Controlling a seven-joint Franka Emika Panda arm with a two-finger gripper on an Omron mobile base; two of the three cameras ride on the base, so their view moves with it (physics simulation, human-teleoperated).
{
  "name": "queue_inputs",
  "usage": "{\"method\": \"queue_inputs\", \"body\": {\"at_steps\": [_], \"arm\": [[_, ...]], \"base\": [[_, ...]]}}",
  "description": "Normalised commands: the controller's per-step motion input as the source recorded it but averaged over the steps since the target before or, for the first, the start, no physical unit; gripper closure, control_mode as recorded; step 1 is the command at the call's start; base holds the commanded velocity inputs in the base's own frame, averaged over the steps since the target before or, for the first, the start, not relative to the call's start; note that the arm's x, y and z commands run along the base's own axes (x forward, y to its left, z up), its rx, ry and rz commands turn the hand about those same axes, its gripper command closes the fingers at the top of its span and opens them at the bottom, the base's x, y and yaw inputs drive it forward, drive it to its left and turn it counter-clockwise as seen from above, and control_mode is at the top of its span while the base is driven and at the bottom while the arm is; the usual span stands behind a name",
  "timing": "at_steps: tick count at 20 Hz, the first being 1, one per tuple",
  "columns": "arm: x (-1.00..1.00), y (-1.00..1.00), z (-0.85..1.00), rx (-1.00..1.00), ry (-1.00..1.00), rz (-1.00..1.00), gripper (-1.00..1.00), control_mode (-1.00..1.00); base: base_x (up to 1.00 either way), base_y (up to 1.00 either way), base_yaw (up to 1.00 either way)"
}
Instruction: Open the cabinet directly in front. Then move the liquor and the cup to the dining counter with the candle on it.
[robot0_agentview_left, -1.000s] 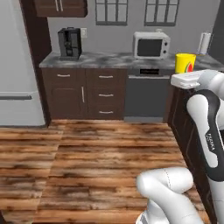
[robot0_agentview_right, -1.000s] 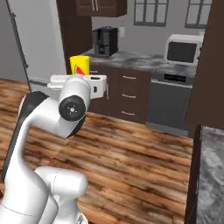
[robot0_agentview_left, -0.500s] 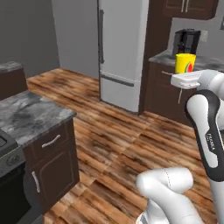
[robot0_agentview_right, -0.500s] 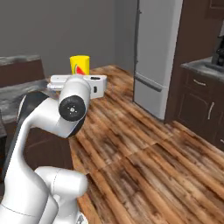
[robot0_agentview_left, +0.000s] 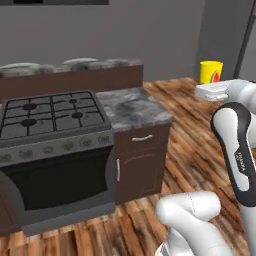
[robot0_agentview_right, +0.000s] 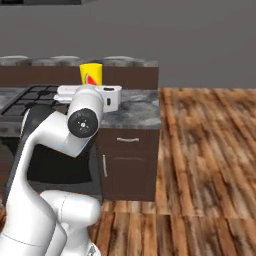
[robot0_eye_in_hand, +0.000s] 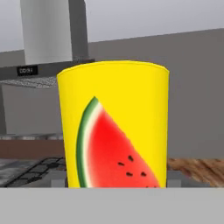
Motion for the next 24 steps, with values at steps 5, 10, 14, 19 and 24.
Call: {"method": "queue_inputs", "body": {"at_steps": [5,10,14,19,24], "arm": [[0.0,0.0,0.0,0.0,0.0,0.0,1.0,1.0],[0.0,0.0,0.0,0.0,0.0,0.0,1.0,1.0],[0.0,0.0,0.0,0.0,0.0,0.0,1.0,1.0],[0.0,0.0,0.0,0.0,0.0,0.0,1.0,1.0],[0.0,0.0,0.0,0.0,0.0,0.0,1.0,1.0]], "base": [[0.0,0.48,0.67],[0.0,0.32,0.36],[-0.01,0.12,0.42],[-0.12,0.0,0.88],[-0.05,0.02,0.68]]}}
